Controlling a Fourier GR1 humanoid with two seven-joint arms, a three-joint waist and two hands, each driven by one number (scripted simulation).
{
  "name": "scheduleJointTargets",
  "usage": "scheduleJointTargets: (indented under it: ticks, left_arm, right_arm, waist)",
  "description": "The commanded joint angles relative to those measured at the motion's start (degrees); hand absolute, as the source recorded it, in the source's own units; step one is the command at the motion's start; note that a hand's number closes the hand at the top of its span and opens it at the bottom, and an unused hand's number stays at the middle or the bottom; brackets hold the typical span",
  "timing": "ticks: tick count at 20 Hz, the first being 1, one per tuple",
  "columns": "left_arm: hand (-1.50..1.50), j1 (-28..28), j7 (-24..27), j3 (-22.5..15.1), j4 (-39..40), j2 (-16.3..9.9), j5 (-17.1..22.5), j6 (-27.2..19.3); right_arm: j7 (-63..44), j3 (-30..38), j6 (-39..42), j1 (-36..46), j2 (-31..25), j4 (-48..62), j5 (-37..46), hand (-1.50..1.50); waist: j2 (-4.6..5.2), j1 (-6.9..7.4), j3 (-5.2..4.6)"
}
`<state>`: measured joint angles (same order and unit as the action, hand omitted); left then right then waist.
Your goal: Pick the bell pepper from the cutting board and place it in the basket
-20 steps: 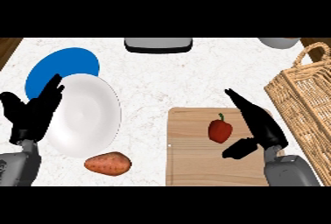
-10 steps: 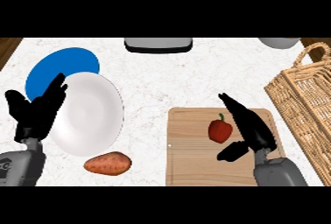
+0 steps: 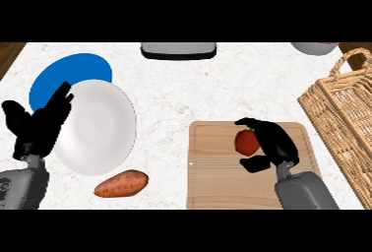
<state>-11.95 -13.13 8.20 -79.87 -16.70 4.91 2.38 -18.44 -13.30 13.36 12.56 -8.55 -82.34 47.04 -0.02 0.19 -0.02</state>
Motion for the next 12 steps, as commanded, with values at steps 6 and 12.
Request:
scheduleJointTargets:
  ticks: [6, 12]
  left_arm:
    - [0.00, 0.15, 2.64, 1.84, 2.73, -0.47, -0.04, 3.08]
    - [0.00, -1.71, 0.14, -0.99, 0.22, 1.73, -1.05, 1.02]
  right_arm:
    - [4.15, -1.64, -3.75, 1.08, 2.38, 6.86, 5.88, 1.50]
    - [-27.76, 7.75, -15.69, 12.46, 8.37, 10.77, 5.91, 1.50]
  waist:
    - [0.04, -0.10, 0.01]
    - [0.86, 2.65, -0.03]
